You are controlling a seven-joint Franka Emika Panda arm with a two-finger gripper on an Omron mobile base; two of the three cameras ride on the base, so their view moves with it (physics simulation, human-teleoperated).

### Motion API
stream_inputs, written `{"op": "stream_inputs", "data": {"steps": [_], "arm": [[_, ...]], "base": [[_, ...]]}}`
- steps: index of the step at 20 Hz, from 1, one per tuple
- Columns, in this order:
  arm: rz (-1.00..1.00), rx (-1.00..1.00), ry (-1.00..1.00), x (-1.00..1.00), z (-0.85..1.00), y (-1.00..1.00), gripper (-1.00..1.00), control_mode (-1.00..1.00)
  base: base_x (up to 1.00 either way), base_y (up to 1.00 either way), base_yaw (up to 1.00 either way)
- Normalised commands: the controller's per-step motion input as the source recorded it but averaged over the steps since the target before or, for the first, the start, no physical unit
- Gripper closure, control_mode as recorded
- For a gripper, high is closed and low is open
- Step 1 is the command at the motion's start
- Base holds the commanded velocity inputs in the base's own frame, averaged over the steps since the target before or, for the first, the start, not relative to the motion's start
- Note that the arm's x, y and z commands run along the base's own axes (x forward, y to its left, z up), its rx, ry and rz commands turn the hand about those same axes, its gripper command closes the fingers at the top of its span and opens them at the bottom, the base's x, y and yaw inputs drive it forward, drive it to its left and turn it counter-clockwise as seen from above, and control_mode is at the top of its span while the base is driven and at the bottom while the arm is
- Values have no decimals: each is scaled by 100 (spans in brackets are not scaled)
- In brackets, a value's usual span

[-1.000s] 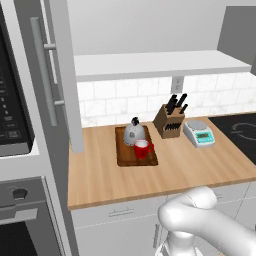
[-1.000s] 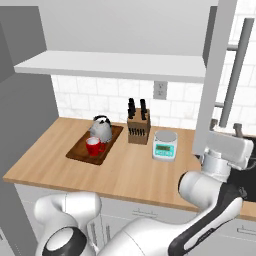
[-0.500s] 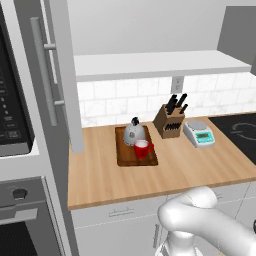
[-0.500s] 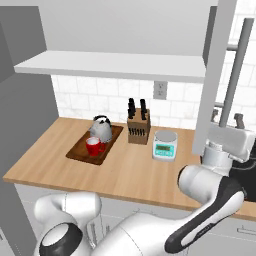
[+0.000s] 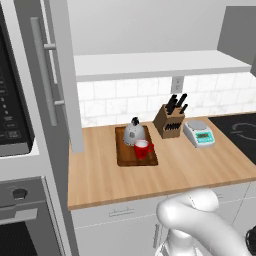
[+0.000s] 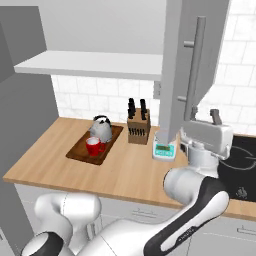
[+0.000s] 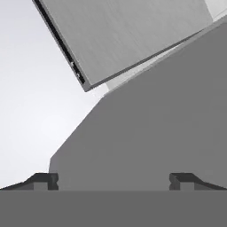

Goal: Pick the kettle from the counter and place it on the tray. Then pick the mug from the cabinet and place it on the tray. Then close the cabinet doors.

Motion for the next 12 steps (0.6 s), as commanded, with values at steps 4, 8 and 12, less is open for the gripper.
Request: {"op": "stream_inputs", "data": {"steps": [4, 8, 12], "arm": [[0, -5, 16, 4, 19, 60, -100, -100], [0, 0, 24, 25, 20, 38, -100, -100], [4, -1, 33, 29, 10, 48, -100, -100]], "base": [[0, 0, 0], [0, 0, 0], [0, 0, 0]]}}
